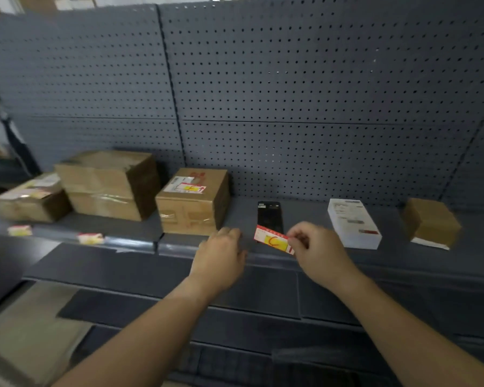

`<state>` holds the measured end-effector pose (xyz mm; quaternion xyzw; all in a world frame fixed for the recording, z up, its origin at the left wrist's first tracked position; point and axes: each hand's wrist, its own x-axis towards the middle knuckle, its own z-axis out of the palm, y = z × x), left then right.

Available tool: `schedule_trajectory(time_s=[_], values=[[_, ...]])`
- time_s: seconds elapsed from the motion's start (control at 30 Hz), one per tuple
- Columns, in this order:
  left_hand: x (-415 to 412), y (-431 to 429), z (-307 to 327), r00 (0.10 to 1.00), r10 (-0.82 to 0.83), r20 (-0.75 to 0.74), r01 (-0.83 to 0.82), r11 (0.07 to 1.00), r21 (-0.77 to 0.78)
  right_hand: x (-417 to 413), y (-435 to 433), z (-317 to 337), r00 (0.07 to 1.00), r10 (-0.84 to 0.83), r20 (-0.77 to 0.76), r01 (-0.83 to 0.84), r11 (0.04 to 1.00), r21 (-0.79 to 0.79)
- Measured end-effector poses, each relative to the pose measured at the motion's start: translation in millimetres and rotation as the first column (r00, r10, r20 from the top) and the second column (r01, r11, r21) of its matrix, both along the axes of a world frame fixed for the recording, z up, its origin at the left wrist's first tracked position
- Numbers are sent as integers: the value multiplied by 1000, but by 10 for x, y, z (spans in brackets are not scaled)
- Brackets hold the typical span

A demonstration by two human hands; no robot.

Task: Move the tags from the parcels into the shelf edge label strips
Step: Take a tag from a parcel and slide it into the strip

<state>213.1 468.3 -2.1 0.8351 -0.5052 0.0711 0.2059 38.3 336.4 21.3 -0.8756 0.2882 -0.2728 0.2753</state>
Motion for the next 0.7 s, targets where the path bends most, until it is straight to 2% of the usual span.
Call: schedule_trajectory(time_s=[0.2,0.33,0.5,0.7], values=[[188,1073,109,983,180,47,-180,984,-2,461,787,54,989,143,24,-143,990,-3],[453,1614,109,970,238,38,-239,971,12,866,1202,60,985,172,6,-172,985,-8],[1000,1897,19,979,203,34,-204,979,27,1439,1473,-14,989,150,15,-150,988,-20],[1755,1778,-213,998,69,11,-70,994,79,2075,1581,-167,999,54,-1,-54,998,-19]])
